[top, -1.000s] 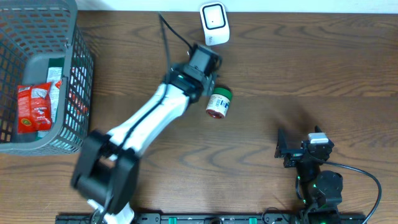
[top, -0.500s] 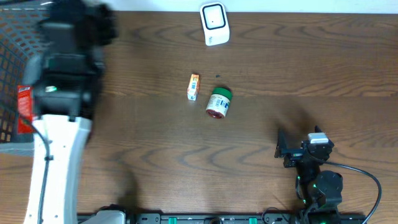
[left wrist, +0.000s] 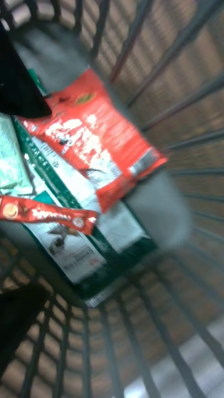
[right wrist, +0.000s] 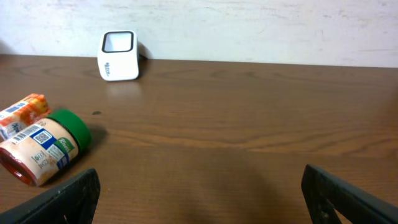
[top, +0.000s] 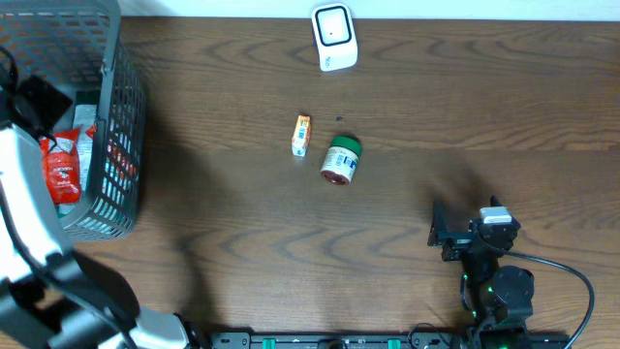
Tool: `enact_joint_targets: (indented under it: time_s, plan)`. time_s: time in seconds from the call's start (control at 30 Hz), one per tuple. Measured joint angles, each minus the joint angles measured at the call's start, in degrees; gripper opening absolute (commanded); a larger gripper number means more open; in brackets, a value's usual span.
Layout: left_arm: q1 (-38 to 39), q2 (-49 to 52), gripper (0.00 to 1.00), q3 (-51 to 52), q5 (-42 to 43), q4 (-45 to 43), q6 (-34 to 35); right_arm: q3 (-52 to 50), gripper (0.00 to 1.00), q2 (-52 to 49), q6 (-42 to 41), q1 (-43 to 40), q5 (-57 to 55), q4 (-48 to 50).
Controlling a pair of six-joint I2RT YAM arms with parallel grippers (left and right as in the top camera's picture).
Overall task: Scan the item barcode
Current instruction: 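Return the left gripper into the grey basket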
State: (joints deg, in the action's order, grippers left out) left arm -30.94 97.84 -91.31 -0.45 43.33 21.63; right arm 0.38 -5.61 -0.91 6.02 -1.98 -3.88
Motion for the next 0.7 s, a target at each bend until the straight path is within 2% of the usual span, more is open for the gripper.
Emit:
enact_joint_targets:
  time_s: [0.07, 0.4, 0.47, 0.7]
  plan:
    - [-0.9, 3.5, 0.53, 0.0, 2.3, 0.6, 0.4, 0.0, 0.99, 0.0, 0.0, 0.0, 0.0, 0.0]
    - [-0.3, 15.0, 0.52, 0.0, 6.7, 2.0, -0.7, 0.0, 0.99, 0.0, 0.0, 0.0, 0.0, 0.0]
    - [-0.1, 16.2, 0.46, 0.0, 6.8, 2.1, -0.7, 0.0, 0.99, 0.0, 0.0, 0.0, 0.0, 0.0]
    - [1.3, 19.9, 0.44, 0.4, 7.2, 1.9, -0.9, 0.0, 0.99, 0.0, 0.0, 0.0, 0.0, 0.0]
